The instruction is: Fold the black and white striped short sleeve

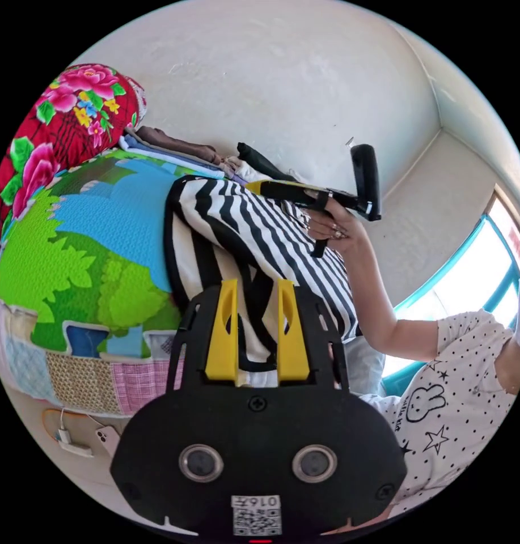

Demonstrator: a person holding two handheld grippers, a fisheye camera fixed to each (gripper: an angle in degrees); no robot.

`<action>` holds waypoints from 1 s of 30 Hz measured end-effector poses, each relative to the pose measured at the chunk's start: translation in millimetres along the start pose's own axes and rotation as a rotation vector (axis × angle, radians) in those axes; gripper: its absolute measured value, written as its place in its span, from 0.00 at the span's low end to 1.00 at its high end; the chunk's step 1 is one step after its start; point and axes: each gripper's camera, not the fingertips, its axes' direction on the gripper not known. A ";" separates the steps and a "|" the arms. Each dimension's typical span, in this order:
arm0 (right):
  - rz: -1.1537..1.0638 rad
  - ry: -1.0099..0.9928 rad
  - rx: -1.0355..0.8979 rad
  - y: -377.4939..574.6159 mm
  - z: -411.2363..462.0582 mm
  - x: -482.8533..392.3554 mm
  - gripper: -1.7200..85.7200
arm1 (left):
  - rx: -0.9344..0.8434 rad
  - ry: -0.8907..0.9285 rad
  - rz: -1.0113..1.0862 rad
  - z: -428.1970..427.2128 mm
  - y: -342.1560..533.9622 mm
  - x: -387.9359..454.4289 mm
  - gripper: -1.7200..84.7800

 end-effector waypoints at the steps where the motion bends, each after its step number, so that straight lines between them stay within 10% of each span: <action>1: -0.064 -0.027 0.020 3.4 -11.2 -21.2 0.06 | 0.005 -0.007 0.010 0.7 -1.3 6.8 0.12; 30: 0.012 0.071 -0.216 5.5 -67.5 -87.7 0.02 | -0.012 -0.050 -0.045 3.2 -25.8 124.2 0.06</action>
